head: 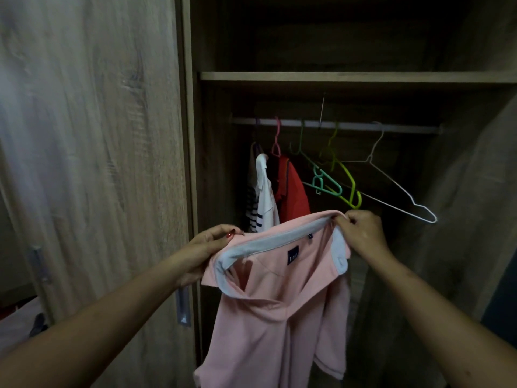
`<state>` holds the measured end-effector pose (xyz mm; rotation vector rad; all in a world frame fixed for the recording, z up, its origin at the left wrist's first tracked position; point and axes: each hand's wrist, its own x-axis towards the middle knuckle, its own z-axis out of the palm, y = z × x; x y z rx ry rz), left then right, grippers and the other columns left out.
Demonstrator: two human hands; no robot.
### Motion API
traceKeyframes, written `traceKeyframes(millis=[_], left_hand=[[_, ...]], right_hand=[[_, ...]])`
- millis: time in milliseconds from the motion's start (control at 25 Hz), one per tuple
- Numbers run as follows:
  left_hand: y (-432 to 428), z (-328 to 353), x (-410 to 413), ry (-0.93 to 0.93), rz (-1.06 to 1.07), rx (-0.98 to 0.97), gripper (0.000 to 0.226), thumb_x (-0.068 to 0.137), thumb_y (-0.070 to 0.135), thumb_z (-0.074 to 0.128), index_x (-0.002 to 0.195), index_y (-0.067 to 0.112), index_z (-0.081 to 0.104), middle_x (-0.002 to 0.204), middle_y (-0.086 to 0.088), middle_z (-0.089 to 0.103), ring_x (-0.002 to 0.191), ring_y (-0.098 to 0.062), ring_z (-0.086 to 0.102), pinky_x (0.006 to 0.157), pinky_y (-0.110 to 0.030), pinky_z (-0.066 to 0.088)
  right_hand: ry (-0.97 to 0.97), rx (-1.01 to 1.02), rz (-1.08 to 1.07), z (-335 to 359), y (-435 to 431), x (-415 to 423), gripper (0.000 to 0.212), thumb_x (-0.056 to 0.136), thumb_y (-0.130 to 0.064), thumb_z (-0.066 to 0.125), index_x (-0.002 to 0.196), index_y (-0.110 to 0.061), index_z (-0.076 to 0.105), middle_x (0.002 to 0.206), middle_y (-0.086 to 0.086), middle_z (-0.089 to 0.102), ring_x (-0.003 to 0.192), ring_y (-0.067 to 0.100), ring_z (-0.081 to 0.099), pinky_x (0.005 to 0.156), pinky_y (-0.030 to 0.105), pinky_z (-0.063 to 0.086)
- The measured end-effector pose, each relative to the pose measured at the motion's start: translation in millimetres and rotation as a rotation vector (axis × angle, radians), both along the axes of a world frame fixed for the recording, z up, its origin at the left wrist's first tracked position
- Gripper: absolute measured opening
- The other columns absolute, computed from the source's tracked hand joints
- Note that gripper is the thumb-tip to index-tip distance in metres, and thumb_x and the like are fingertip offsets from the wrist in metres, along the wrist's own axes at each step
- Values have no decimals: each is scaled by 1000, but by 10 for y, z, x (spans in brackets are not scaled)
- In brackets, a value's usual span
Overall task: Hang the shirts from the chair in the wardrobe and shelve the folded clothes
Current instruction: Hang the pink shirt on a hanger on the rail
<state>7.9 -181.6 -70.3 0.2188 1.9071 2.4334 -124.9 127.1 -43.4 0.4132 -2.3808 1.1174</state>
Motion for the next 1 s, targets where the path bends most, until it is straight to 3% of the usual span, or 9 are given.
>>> traceKeyframes(millis=[120, 240, 360, 560, 720, 880, 1000], left_hand=[[-19, 40, 63, 78, 66, -399, 27, 85, 27, 64, 110, 19, 67, 117, -4, 65, 102, -24, 65, 84, -36, 56], [-16, -41, 38, 230, 251, -724, 23, 78, 27, 73, 100, 29, 68, 111, 9, 63, 102, -12, 63, 86, -35, 56], [-46, -163, -52, 404, 412, -835, 27, 72, 30, 78, 94, 32, 64, 105, 12, 63, 99, -8, 61, 80, -27, 56], [-23, -219, -47, 587, 492, -1056, 30, 73, 26, 78, 99, 31, 65, 101, 15, 66, 88, 2, 62, 70, -8, 46], [-61, -257, -75, 689, 604, -1282, 9, 83, 36, 58, 89, 32, 61, 89, 15, 57, 79, 2, 52, 67, -18, 41], [-87, -88, -148, 690, 868, -1514, 17, 76, 28, 68, 85, 24, 55, 108, 0, 48, 94, -18, 43, 71, -31, 38], [-91, 198, -131, 814, 670, -1533, 13, 83, 28, 60, 86, 24, 48, 92, 4, 49, 78, -14, 50, 63, -23, 37]], right_hand=[[12, -4, -20, 34, 4, 22, 40, 85, -24, 60, 50, -9, 48, 50, 8, 49, 50, 23, 49, 50, 31, 37], [12, 3, -31, 48, -8, 27, 38, 83, -27, 60, 52, -8, 49, 53, 10, 53, 55, 29, 55, 52, 38, 45], [26, 2, -20, 45, -35, 33, 37, 83, -28, 60, 54, -7, 51, 54, 12, 56, 57, 31, 58, 55, 43, 49], [83, -20, 73, 29, -8, 29, 35, 84, -22, 60, 55, -5, 50, 56, 17, 55, 56, 33, 57, 53, 43, 48], [133, -21, 156, 14, -34, 41, 35, 82, -14, 62, 54, 0, 48, 52, 17, 50, 50, 25, 46, 50, 35, 38], [77, 6, 217, 34, -69, -18, 36, 82, -10, 63, 51, 0, 47, 48, 3, 42, 46, 8, 38, 47, 23, 31], [16, 32, 222, 68, -56, -136, 35, 84, -12, 63, 54, 3, 52, 50, 5, 45, 48, 10, 40, 48, 23, 32]])
